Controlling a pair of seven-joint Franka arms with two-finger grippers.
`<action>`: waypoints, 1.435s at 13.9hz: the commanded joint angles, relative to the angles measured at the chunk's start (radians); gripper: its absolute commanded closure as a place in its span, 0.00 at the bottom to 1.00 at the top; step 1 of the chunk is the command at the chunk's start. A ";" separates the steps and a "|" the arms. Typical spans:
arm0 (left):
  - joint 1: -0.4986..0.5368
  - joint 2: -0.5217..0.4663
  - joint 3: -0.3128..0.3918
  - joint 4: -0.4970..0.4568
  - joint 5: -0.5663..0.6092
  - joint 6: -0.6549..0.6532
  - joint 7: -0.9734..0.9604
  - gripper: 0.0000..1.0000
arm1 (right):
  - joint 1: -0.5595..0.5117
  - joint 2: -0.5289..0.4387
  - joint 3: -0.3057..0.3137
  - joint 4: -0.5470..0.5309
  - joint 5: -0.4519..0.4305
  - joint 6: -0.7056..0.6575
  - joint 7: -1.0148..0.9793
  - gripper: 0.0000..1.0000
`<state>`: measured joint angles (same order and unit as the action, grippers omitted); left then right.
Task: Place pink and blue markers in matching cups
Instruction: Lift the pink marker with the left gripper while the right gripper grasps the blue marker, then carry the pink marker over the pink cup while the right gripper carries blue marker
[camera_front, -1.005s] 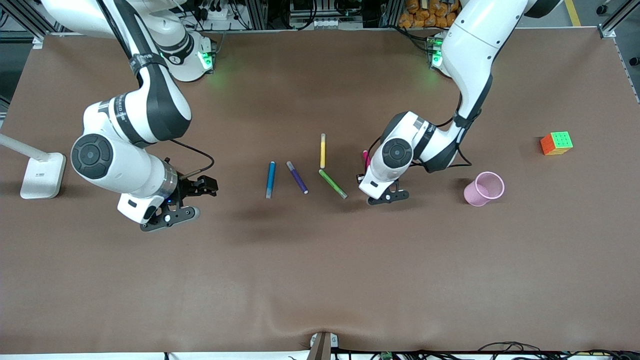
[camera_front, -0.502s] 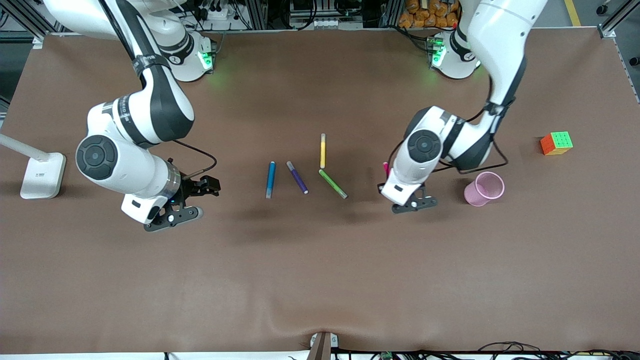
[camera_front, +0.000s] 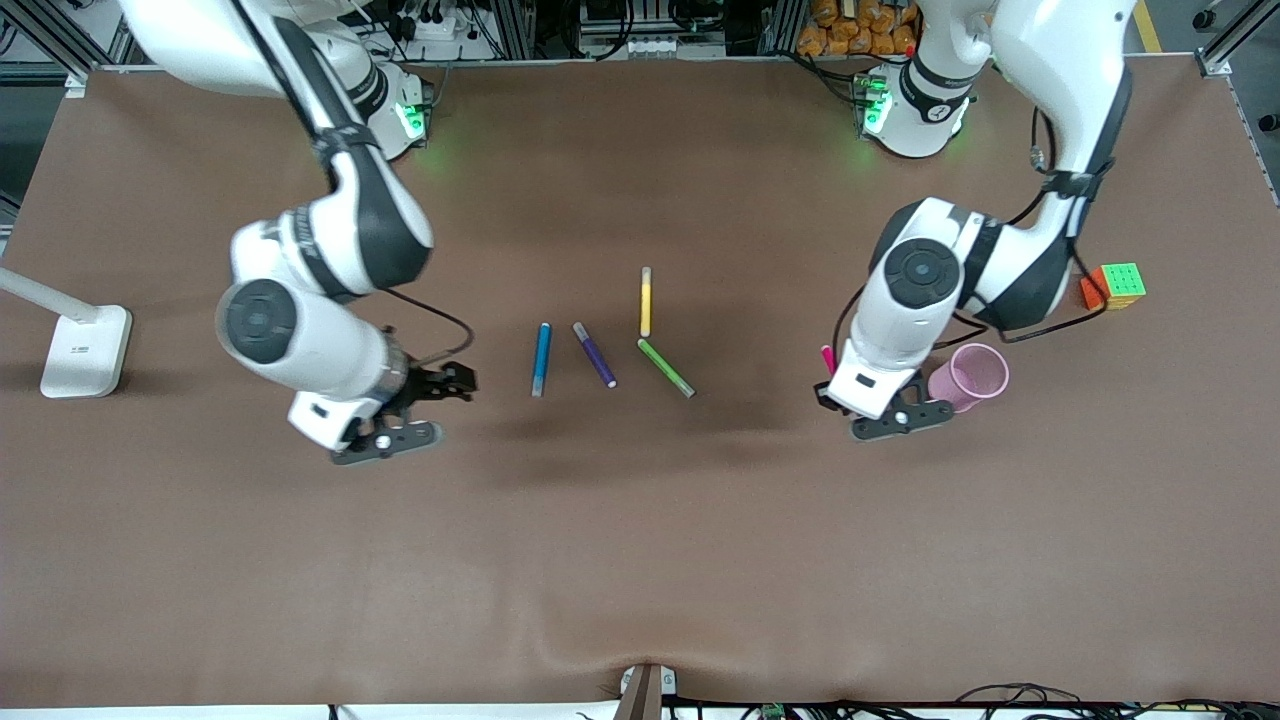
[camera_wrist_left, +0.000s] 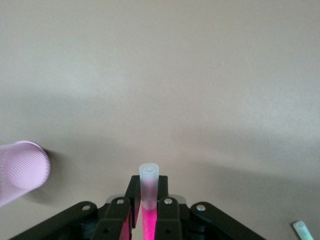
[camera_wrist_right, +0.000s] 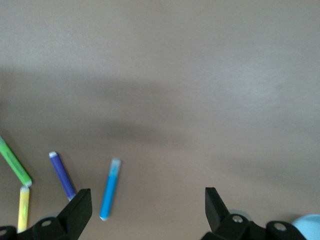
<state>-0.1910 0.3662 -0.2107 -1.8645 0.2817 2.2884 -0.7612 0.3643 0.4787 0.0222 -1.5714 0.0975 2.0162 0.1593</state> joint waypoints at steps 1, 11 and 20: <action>0.042 -0.079 -0.009 -0.053 0.024 -0.010 0.057 1.00 | 0.076 0.119 -0.010 0.051 -0.089 0.074 0.130 0.00; 0.195 -0.173 -0.015 -0.165 0.155 0.083 0.217 1.00 | 0.120 0.181 -0.002 -0.105 -0.137 0.211 0.134 0.00; 0.321 -0.227 -0.016 -0.335 0.224 0.297 0.342 1.00 | 0.168 0.132 0.019 -0.266 -0.044 0.326 0.186 0.00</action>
<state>0.0849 0.1806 -0.2150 -2.1195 0.4526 2.5099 -0.4193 0.5139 0.6529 0.0428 -1.7831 0.0386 2.3343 0.3165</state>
